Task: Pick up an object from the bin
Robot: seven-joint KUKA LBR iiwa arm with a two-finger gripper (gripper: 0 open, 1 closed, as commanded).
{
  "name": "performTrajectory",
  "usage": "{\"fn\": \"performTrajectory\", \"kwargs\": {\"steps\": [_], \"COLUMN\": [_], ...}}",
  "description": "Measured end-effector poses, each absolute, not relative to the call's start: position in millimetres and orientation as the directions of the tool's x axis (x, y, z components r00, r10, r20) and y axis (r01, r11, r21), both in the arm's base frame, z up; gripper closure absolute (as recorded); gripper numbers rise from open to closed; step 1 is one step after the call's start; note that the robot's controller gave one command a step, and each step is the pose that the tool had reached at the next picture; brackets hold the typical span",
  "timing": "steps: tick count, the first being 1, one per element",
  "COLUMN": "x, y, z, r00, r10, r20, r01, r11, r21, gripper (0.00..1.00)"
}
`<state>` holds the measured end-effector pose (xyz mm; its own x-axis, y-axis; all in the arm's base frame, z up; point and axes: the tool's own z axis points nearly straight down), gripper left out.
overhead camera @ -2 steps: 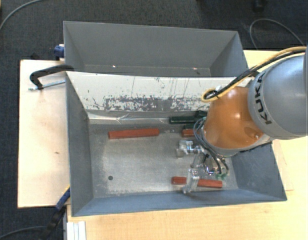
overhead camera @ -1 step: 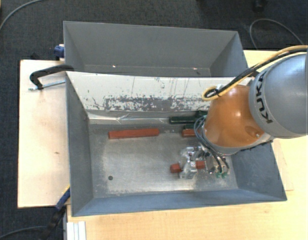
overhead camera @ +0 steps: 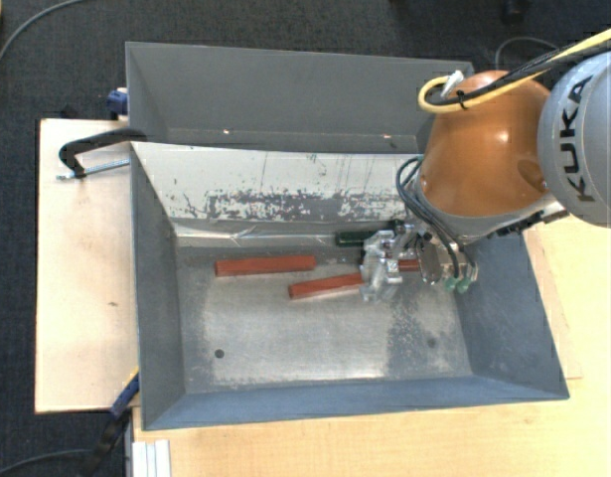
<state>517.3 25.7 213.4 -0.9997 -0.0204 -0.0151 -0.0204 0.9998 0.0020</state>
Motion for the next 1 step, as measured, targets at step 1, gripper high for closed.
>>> {"fn": "performTrajectory", "kwargs": {"steps": [1], "x": [543.1], "y": [83.2], "z": [149.3], "r00": [-0.997], "r10": [-0.071], "r20": [0.001], "r01": [-0.071], "r11": [0.997], "r21": [0.004], "gripper": [1.00]}}
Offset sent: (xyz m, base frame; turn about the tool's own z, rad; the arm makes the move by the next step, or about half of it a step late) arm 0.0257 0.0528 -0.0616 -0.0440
